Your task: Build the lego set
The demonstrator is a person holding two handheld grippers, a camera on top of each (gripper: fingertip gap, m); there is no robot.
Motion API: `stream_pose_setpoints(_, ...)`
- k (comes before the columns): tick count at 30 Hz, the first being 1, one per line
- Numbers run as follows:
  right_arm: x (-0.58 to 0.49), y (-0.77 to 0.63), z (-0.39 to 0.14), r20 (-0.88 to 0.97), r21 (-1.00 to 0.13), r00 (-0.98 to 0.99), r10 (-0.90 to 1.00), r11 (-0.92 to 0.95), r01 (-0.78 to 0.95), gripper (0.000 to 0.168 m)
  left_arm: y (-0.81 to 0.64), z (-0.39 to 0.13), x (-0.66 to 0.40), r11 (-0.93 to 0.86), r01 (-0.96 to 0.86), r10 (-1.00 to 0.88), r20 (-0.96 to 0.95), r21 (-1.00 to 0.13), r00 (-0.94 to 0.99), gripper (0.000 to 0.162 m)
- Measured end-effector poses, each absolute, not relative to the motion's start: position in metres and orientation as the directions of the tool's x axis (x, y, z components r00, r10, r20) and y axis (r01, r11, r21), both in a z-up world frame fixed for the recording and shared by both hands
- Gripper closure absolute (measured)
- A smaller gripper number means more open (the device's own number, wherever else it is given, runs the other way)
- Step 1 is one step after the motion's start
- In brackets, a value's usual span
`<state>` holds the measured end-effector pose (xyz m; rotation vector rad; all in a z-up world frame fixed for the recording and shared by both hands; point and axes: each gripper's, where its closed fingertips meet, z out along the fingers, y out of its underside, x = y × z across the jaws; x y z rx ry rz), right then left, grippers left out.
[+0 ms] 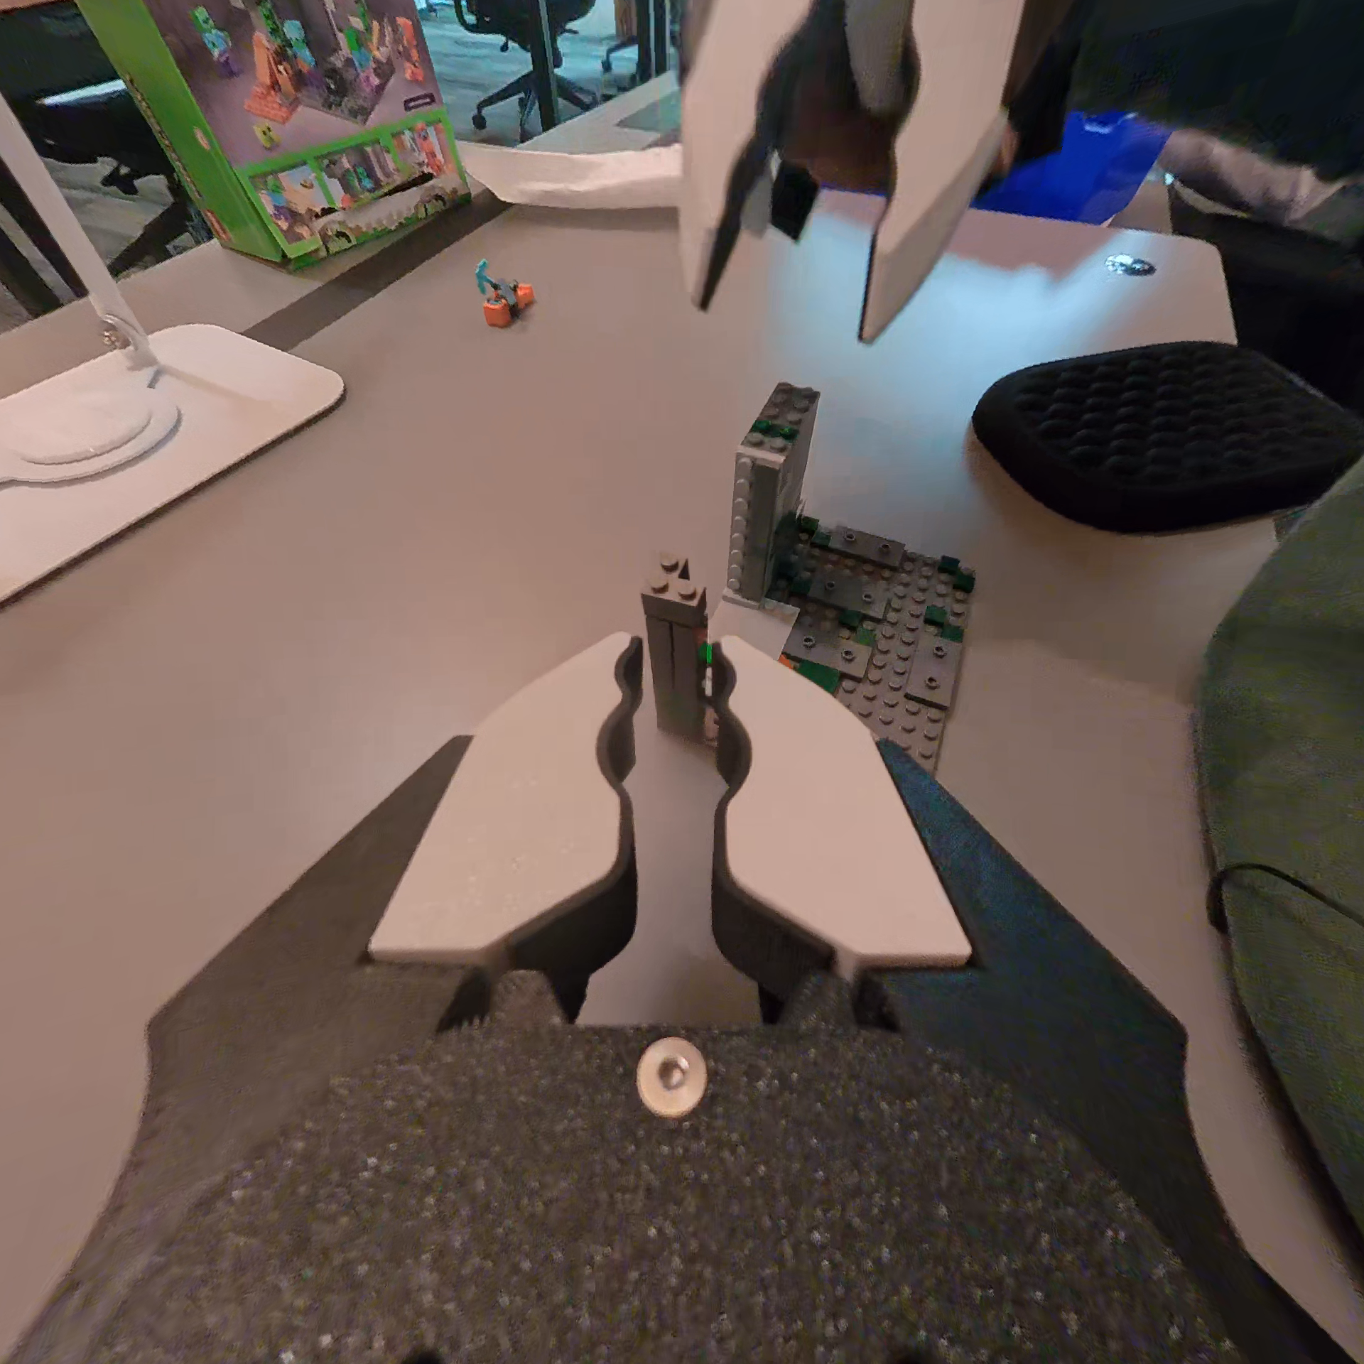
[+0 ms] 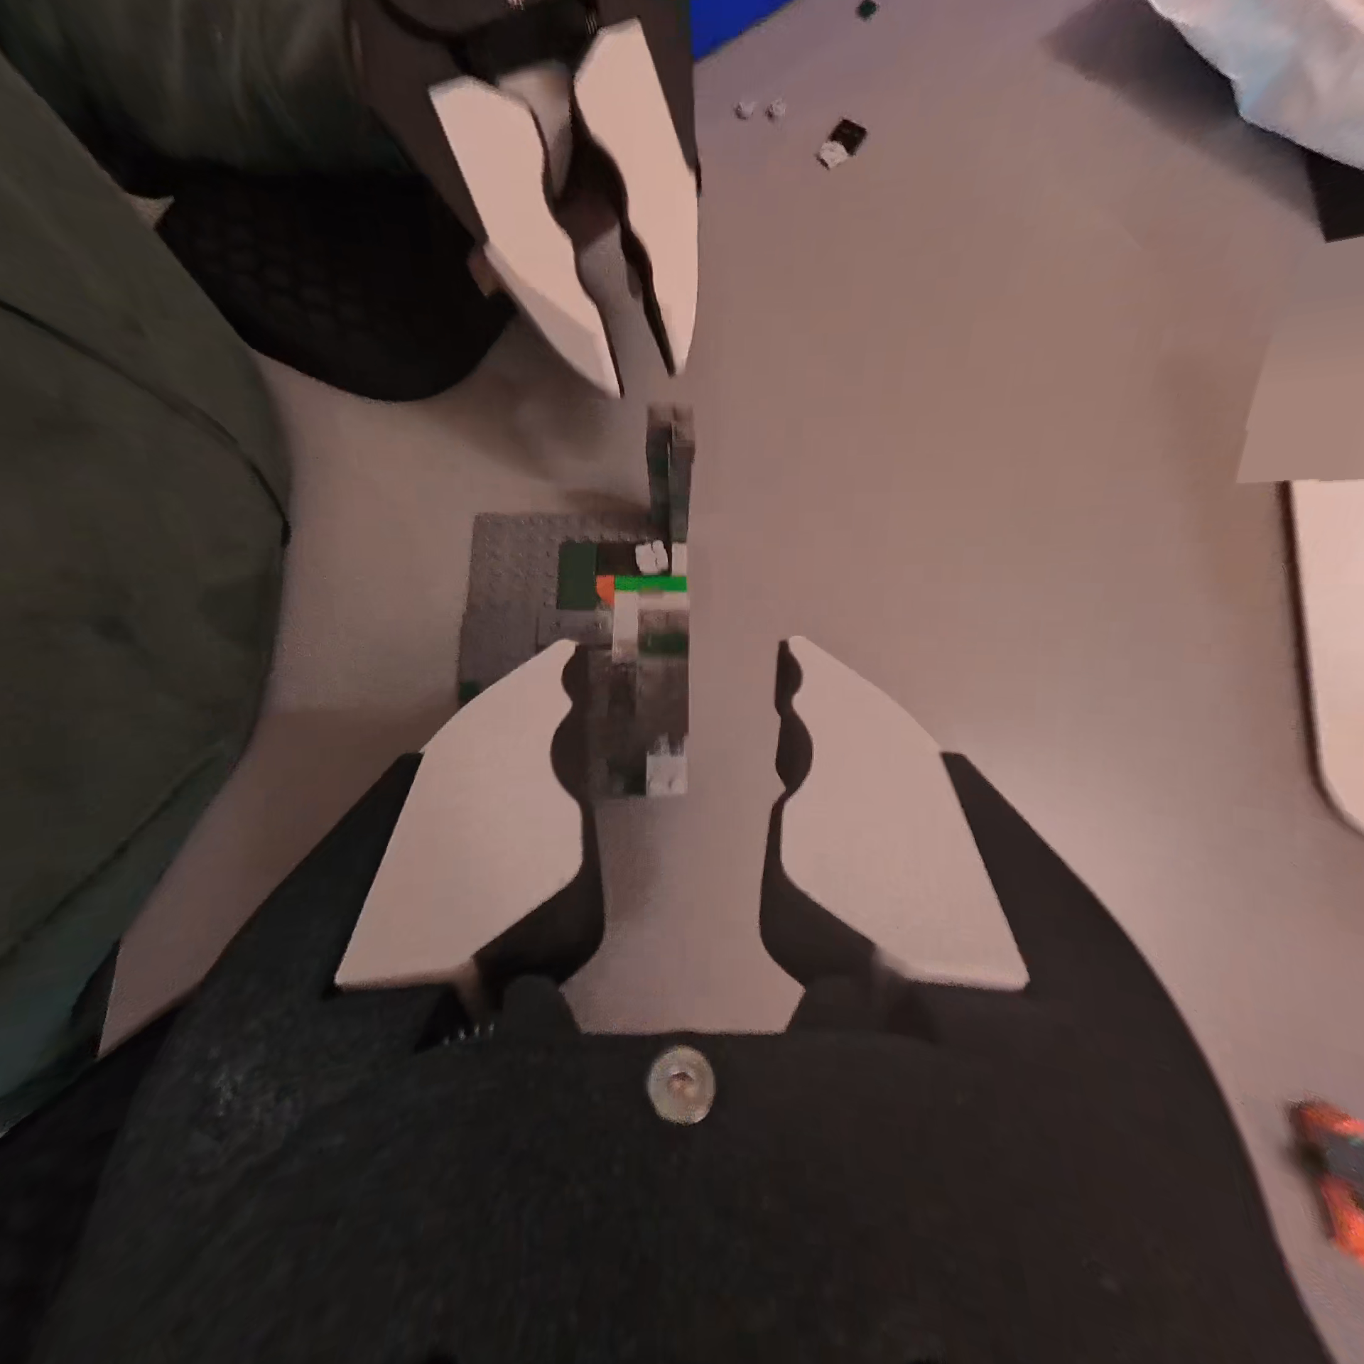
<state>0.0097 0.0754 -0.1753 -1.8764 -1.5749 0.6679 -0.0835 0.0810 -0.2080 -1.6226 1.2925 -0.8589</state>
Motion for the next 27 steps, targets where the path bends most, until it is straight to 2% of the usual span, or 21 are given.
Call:
stream_pose_setpoints(4,0.025,0.066,-0.219,-0.02,-0.738,0.247,0.969,-0.181,0.65,0.117,0.082,-0.2,-0.083,-0.063,-0.362,-0.975,-0.02,-0.93,0.221,0.143)
stream_pose_setpoints(11,0.011,0.066,-0.263,-0.012,-0.728,0.224,0.975,-0.162,0.666,0.12,0.078,-0.19,-0.081,-0.028,-0.37,-0.977,-0.052,-0.929,0.207,0.139)
stream_pose_setpoints(16,0.003,0.069,-0.272,-0.047,-0.73,0.186,0.981,-0.161,0.664,0.128,0.073,-0.189,-0.081,-0.009,-0.398,-0.978,-0.074,-0.918,0.194,0.138)
stream_pose_setpoints(21,0.001,0.068,-0.271,-0.071,-0.747,0.16,0.985,-0.158,0.646,0.148,0.072,-0.192,-0.082,0.0,-0.424,-0.982,-0.081,-0.906,0.173,0.138)
stream_pose_setpoints(27,0.002,0.069,-0.273,-0.06,-0.749,0.155,0.986,-0.147,0.646,0.15,0.081,-0.196,-0.081,-0.003,-0.438,-0.983,-0.079,-0.899,0.169,0.139)
